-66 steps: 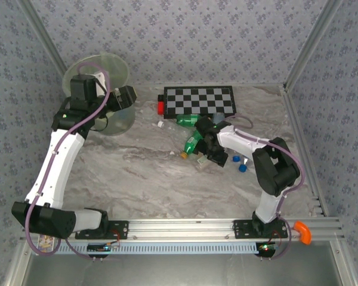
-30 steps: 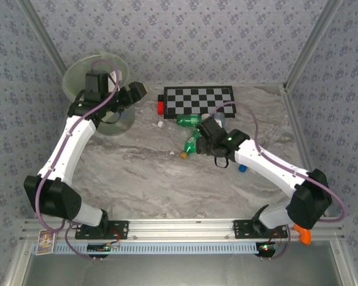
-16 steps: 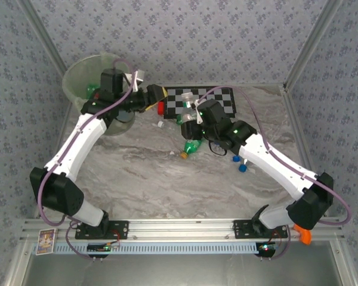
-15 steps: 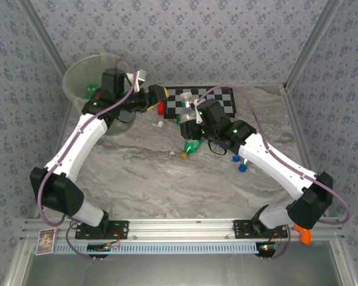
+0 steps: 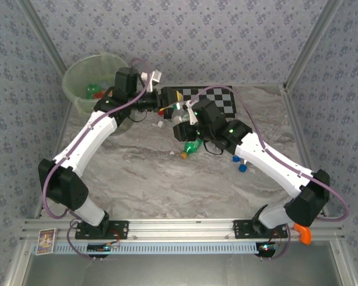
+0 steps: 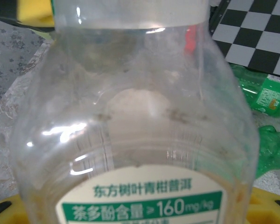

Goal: Put the plastic bottles in the bin

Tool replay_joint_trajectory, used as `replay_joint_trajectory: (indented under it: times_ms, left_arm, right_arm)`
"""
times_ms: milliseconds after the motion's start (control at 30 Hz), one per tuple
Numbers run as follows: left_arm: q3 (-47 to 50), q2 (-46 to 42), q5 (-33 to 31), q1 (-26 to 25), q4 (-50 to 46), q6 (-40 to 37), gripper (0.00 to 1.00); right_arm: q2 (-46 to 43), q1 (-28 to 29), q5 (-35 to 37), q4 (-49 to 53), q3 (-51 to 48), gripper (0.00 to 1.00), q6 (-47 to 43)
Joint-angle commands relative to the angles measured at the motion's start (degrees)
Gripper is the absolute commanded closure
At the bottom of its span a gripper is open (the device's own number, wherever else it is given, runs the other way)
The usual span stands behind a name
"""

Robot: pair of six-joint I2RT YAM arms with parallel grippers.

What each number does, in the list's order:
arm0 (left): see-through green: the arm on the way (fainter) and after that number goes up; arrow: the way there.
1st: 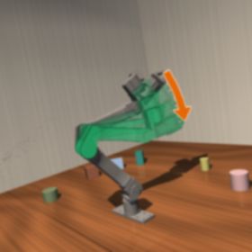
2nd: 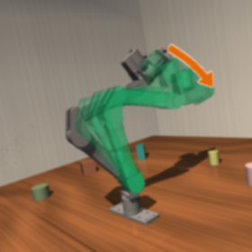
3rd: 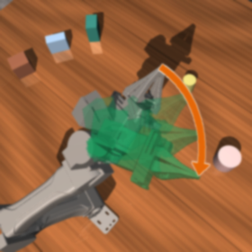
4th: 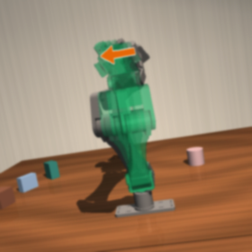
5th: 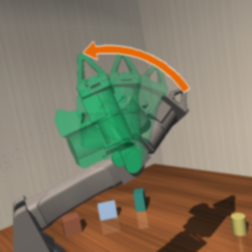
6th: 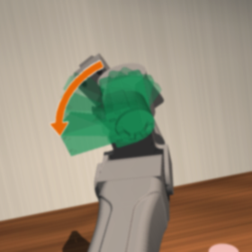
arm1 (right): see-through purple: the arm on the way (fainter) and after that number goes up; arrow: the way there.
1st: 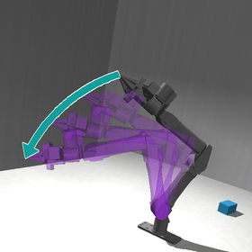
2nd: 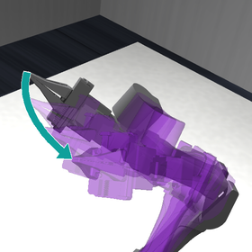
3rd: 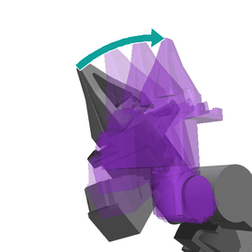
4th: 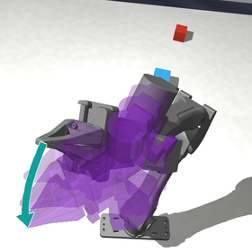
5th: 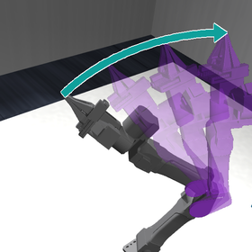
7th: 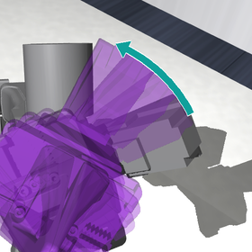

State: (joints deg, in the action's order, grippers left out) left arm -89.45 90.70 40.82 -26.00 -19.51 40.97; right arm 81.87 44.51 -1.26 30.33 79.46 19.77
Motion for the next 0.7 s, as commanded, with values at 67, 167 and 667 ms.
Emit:
replay_joint_trajectory:
  times_ms: [67, 167, 667]
  left_arm:
    - [-3.44, 1.52, 1.62, -1.02, -0.02, -2.19, 0.39]
    - [-3.63, 1.73, 1.4, -1.15, -0.44, -2.55, 0.44]
    - [-5.28, 1.13, -1.57, -0.52, -2.47, -3.7, 0.61]
  right_arm:
    - [0.49, 0.94, -0.45, -0.26, 2.41, 0.46, -1.58]
    - [0.54, 0.98, -0.39, -0.23, 2.37, 0.46, -1.58]
    - [-0.3, -0.09, 1.3, 0.18, 1.84, 0.0, 0.01]
